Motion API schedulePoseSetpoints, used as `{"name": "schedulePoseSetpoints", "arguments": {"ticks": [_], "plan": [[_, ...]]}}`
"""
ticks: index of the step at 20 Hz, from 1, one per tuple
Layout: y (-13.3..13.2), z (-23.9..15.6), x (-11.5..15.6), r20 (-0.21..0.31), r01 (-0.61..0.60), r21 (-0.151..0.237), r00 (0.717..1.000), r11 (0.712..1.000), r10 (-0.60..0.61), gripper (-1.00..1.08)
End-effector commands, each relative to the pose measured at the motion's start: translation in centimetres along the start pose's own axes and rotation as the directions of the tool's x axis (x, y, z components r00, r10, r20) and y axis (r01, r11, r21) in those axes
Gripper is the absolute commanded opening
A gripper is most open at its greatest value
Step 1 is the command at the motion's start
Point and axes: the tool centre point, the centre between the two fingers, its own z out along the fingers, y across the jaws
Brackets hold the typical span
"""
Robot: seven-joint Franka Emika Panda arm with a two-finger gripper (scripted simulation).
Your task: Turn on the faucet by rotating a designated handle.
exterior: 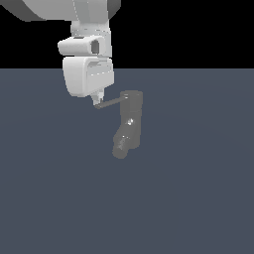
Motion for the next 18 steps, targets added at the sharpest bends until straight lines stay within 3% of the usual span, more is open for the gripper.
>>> {"name": "schedulePoseSetpoints", "arguments": {"ticks": [1,13,18], "plan": [[0.8,0.0,0.6,-0.002,0.001,-0.003,1.0,1.0,-0.001,-1.0],[2.9,0.0,2.4,0.0,0.007,-0.002,1.0,1.0,-0.007,-1.0],[2.9,-0.1,4.8,0.0,0.007,-0.002,1.0,1.0,-0.007,-1.0]]}}
